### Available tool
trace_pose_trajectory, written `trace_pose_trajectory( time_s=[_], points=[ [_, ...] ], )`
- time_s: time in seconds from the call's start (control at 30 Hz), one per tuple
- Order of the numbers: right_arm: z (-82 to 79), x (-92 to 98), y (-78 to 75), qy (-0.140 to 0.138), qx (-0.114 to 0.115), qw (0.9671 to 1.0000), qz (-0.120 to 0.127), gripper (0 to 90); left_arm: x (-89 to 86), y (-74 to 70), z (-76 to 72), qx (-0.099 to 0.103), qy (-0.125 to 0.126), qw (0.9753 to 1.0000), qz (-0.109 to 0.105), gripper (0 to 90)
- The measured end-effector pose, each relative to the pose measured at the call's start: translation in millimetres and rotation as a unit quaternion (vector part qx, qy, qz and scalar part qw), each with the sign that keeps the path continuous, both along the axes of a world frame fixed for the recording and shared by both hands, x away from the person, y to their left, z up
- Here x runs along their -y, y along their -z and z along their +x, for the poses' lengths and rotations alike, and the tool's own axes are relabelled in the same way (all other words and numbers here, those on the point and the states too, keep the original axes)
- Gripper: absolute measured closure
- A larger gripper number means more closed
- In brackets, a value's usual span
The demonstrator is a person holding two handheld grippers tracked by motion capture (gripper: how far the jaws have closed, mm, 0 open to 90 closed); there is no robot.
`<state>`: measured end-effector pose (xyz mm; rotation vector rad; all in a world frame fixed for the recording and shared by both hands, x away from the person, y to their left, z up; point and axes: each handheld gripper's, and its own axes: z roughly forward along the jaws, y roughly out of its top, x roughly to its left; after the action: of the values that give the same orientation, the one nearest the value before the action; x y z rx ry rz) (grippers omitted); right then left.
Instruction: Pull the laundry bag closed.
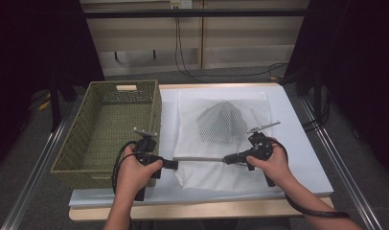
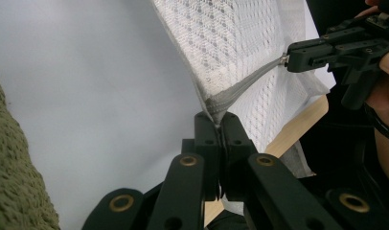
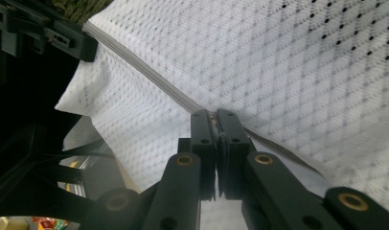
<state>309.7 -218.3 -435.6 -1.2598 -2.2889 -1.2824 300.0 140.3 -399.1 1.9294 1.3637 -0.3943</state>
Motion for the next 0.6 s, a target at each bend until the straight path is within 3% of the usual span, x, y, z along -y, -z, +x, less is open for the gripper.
trace_pose_trajectory(
  time_s=[0.6],
  points=[
    [-4.7, 18.2, -3.4, 0.012, 0.005, 0.9999, 0.003, 87.5, -0.6, -1.1, -0.1, -0.002, 0.0, 1.0, -0.002, 88.1]
  ],
)
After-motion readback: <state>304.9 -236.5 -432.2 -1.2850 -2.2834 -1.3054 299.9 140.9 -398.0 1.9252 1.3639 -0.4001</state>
